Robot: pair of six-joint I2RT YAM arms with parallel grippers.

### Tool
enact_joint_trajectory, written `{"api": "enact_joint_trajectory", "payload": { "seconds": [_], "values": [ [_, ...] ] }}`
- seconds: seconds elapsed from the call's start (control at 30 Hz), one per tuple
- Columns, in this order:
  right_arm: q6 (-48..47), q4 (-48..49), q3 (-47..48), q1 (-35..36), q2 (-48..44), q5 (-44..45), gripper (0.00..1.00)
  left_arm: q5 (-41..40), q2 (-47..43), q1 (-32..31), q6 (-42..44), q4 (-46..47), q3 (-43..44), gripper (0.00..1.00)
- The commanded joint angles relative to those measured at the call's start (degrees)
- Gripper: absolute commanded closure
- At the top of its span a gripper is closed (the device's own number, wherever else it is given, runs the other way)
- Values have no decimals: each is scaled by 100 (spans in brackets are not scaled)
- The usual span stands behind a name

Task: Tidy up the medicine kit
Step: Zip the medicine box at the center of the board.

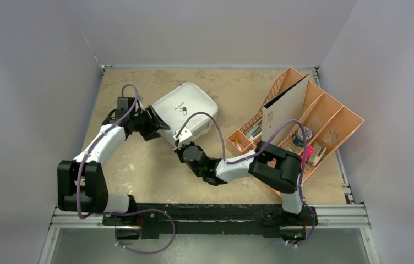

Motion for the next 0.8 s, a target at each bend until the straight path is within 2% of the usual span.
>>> {"api": "enact_joint_trajectory", "payload": {
  "seconds": [0.0, 0.1, 0.17, 0.27, 0.33, 0.53, 0.77],
  "values": [
    [-147, 376, 67, 2, -113, -68, 100, -90, 333, 4, 24, 342, -5, 46],
    [-128, 235, 79, -5, -96, 5, 100, -34, 529, 4, -91, 552, -47, 47],
    [-107, 155, 89, -6, -81, 95, 100, -110, 593, 4, -120, 636, -62, 52],
    [-72, -100, 128, -17, -95, 473, 100, -284, 648, 4, -112, 693, -63, 85],
    [-60, -166, 73, -43, -156, 756, 100, -424, 691, 4, -56, 663, -46, 100],
    [95, -718, -95, -267, -472, 1193, 100, -827, 793, 12, 135, 313, 87, 100],
    [-131, -681, -299, -622, -706, 740, 100, -784, 761, 21, 72, 362, 27, 100]
  ]
}}
